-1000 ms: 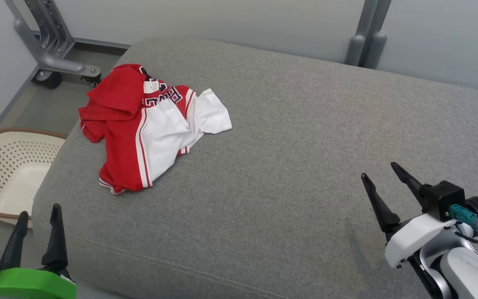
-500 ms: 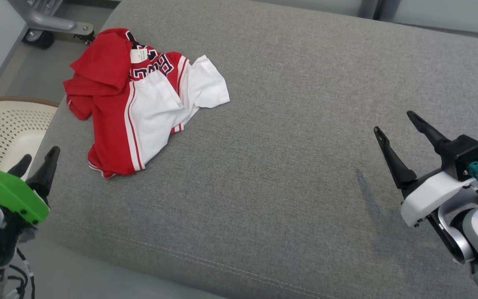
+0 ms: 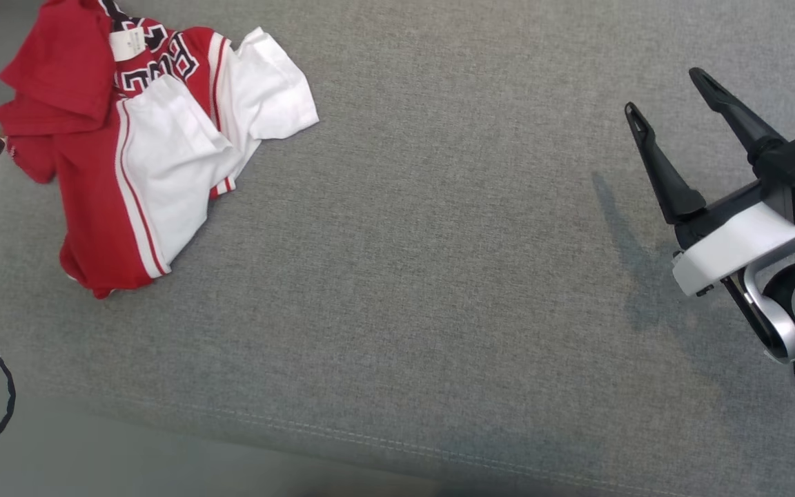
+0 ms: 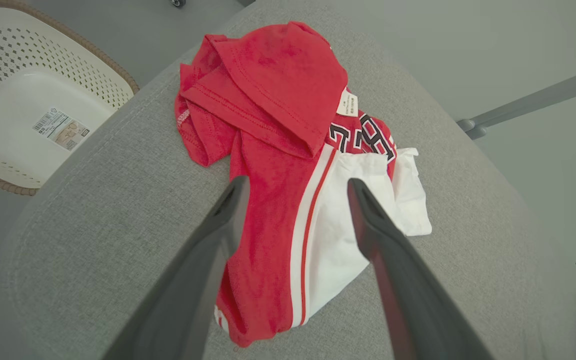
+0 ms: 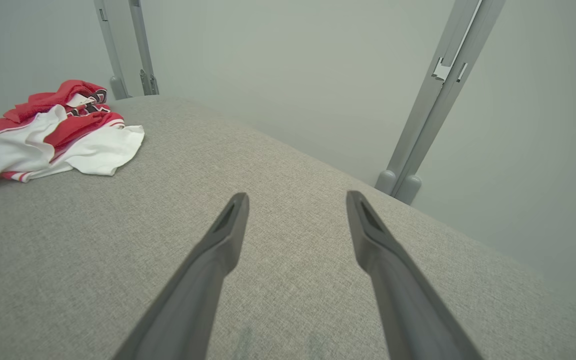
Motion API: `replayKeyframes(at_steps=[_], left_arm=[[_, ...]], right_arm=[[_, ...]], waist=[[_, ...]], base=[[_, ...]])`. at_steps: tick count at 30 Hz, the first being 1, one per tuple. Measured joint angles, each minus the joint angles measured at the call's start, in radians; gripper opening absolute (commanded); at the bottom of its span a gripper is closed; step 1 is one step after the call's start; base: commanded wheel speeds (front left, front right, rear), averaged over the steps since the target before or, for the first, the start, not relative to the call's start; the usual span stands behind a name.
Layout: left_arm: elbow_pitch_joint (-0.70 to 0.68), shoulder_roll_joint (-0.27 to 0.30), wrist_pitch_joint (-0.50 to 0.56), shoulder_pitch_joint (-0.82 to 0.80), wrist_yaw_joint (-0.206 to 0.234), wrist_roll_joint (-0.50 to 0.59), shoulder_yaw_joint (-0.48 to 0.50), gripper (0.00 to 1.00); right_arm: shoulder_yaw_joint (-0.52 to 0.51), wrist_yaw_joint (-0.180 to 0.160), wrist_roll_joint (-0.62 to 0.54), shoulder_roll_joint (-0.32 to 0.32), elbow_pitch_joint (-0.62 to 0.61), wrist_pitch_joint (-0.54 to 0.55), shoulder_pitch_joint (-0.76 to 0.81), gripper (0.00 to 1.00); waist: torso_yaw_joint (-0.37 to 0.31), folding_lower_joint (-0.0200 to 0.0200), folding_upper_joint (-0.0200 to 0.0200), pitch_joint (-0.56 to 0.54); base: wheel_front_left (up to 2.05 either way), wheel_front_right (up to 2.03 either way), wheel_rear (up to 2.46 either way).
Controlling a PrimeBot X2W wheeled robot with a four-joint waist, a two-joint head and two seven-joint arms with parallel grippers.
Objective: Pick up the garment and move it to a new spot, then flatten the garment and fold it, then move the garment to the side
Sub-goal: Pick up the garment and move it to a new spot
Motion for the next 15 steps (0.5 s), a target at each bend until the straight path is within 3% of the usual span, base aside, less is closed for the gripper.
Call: replayKeyframes(at_steps=[15], left_arm=[[0.157, -0.008, 0.1, -0.092, 0.004, -0.008, -0.009, 1.0]], right_arm=[[-0.014, 0.0, -0.027, -0.001, 0.009, 0.007, -0.086, 1.0]], waist=[[-0.105, 0.0001, 0.0, 0.161]], base=[[0.0, 0.0, 0.0]])
